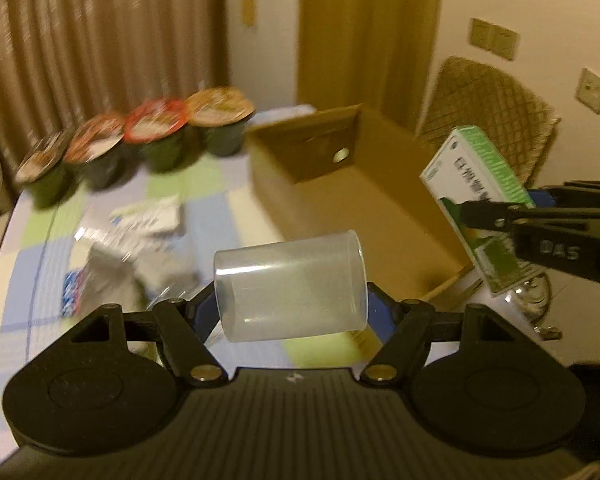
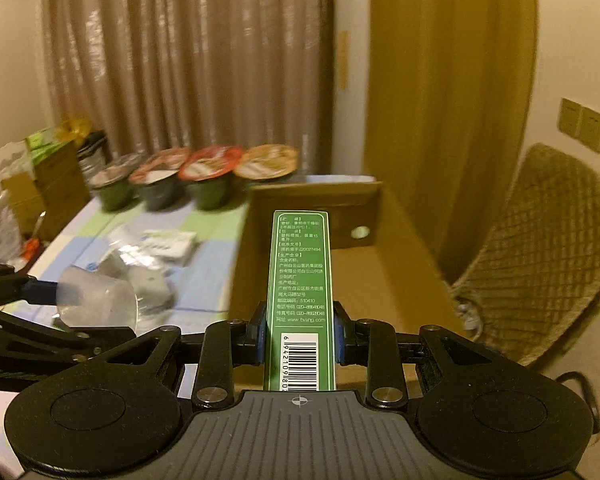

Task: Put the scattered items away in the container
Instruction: 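Carry the clear cup into the cardboard box and open the left gripper, then lower the green medicine box into the cardboard box and open the right gripper, then move both tools back over the scattered items on the table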

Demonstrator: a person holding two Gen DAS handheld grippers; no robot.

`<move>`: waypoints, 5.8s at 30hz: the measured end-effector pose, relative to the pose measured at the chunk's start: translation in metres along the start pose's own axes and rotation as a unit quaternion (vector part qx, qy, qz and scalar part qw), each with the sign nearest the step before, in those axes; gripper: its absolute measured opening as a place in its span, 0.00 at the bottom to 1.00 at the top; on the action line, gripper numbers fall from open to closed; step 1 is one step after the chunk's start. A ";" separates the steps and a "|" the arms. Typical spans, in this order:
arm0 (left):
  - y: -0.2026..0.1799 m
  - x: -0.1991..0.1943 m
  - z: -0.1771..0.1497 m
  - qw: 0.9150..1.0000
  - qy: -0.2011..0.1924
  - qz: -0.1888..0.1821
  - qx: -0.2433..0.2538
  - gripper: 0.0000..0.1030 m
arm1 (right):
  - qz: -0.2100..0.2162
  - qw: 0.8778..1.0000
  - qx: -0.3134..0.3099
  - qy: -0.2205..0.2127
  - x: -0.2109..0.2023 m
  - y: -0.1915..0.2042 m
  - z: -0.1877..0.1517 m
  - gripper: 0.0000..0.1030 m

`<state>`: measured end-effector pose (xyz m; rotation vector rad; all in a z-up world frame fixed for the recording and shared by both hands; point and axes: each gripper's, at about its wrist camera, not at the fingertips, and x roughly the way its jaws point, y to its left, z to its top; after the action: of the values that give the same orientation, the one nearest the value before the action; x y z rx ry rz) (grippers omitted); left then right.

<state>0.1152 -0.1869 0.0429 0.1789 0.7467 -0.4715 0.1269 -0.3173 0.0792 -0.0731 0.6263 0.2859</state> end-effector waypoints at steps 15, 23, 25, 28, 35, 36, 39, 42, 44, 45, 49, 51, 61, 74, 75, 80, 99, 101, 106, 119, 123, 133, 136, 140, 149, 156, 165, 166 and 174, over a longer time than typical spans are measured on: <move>-0.068 0.061 0.036 0.997 -0.001 -0.049 0.061 0.68 | -0.024 0.999 0.017 0.016 0.030 -0.068 0.004 0.32; -0.075 0.077 0.035 0.996 0.009 -0.055 0.071 0.68 | -0.023 0.999 0.026 0.022 0.042 -0.082 0.005 0.32; -0.076 0.080 0.036 0.996 0.010 -0.055 0.071 0.68 | -0.022 0.999 0.026 0.023 0.044 -0.083 0.006 0.32; -0.075 0.083 0.037 0.996 0.011 -0.055 0.070 0.68 | -0.021 0.999 0.026 0.023 0.047 -0.084 0.007 0.32; -0.071 0.088 0.037 0.997 0.013 -0.050 0.060 0.70 | -0.023 0.999 0.026 0.023 0.048 -0.087 0.009 0.32; -0.070 0.087 0.036 0.997 0.014 -0.048 0.060 0.71 | -0.023 0.999 0.026 0.024 0.048 -0.088 0.009 0.32; -0.067 0.084 0.033 0.997 0.013 -0.048 0.058 0.73 | -0.024 0.999 0.026 0.024 0.047 -0.088 0.009 0.32; -0.064 0.077 0.029 0.997 0.009 -0.047 0.056 0.73 | -0.023 0.999 0.026 0.023 0.047 -0.087 0.009 0.32; -0.059 0.071 0.025 0.998 0.006 -0.043 0.050 0.73 | -0.022 0.999 0.025 0.023 0.046 -0.087 0.008 0.32; -0.057 0.069 0.023 0.998 0.005 -0.043 0.047 0.73 | -0.021 0.999 0.025 0.023 0.046 -0.086 0.008 0.32; -0.048 0.061 0.019 0.999 0.005 -0.040 0.032 0.74 | -0.019 0.999 0.024 0.024 0.047 -0.083 0.007 0.32; -0.046 0.058 0.017 0.999 0.004 -0.040 0.027 0.74 | -0.018 0.999 0.022 0.024 0.048 -0.081 0.008 0.32; -0.041 0.055 0.015 0.999 -0.001 -0.039 0.015 0.74 | -0.014 0.999 0.013 0.025 0.053 -0.072 0.010 0.32; -0.034 0.055 0.010 0.999 0.001 -0.035 0.003 0.74 | 0.000 1.000 -0.013 0.015 0.066 -0.064 0.017 0.32; -0.033 0.055 0.009 0.999 0.001 -0.035 0.002 0.74 | -0.004 1.000 -0.017 0.014 0.067 -0.064 0.017 0.32; -0.029 0.052 0.005 0.999 0.003 -0.034 -0.003 0.74 | -0.009 1.000 0.000 0.006 0.060 -0.069 0.011 0.73; 0.004 0.016 -0.031 0.999 0.014 -0.005 -0.038 0.76 | 0.015 0.999 0.027 0.012 0.016 -0.043 -0.002 0.73; 0.009 0.009 -0.036 0.999 0.015 0.000 -0.042 0.76 | 0.018 0.999 0.031 0.012 0.011 -0.037 -0.003 0.73; 0.024 -0.008 -0.049 0.998 0.015 0.016 -0.053 0.78 | 0.032 0.999 0.026 0.010 -0.002 -0.016 -0.005 0.73; 0.082 -0.062 -0.092 0.994 0.011 0.055 -0.098 0.94 | 0.092 0.995 -0.022 0.012 -0.025 0.055 -0.013 0.73; 0.103 -0.076 -0.108 0.990 0.012 0.077 -0.116 0.95 | 0.111 0.993 -0.047 0.019 -0.028 0.078 -0.020 0.73; 0.144 -0.086 -0.135 0.983 0.021 0.098 -0.157 0.99 | 0.135 0.986 -0.089 0.044 -0.019 0.118 -0.038 0.73; 0.151 -0.082 -0.138 0.982 0.024 0.102 -0.160 0.99 | 0.139 0.984 -0.097 0.053 -0.011 0.127 -0.042 0.73; 0.160 -0.074 -0.138 0.981 0.028 0.102 -0.164 0.99 | 0.142 0.982 -0.103 0.065 0.000 0.134 -0.044 0.73; 0.182 -0.043 -0.128 0.979 0.046 0.109 -0.166 0.99 | 0.149 0.978 -0.113 0.086 0.031 0.144 -0.050 0.73; 0.203 -0.010 -0.122 0.977 0.074 0.136 -0.146 0.98 | 0.157 0.974 -0.134 0.095 0.065 0.160 -0.053 0.73; 0.221 0.038 -0.135 0.974 0.115 0.146 -0.131 0.95 | 0.161 0.969 -0.151 0.108 0.125 0.173 -0.051 0.73; 0.223 0.042 -0.138 0.973 0.116 0.143 -0.136 0.95 | 0.162 0.969 -0.151 0.111 0.131 0.173 -0.052 0.73; 0.228 0.062 -0.146 0.973 0.107 0.148 -0.143 0.85 | 0.169 0.967 -0.132 0.135 0.164 0.173 -0.051 0.73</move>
<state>0.1733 0.0395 -0.1079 0.0689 0.9718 -0.0576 0.1752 -0.1194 -0.0558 -0.2666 0.8697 0.6975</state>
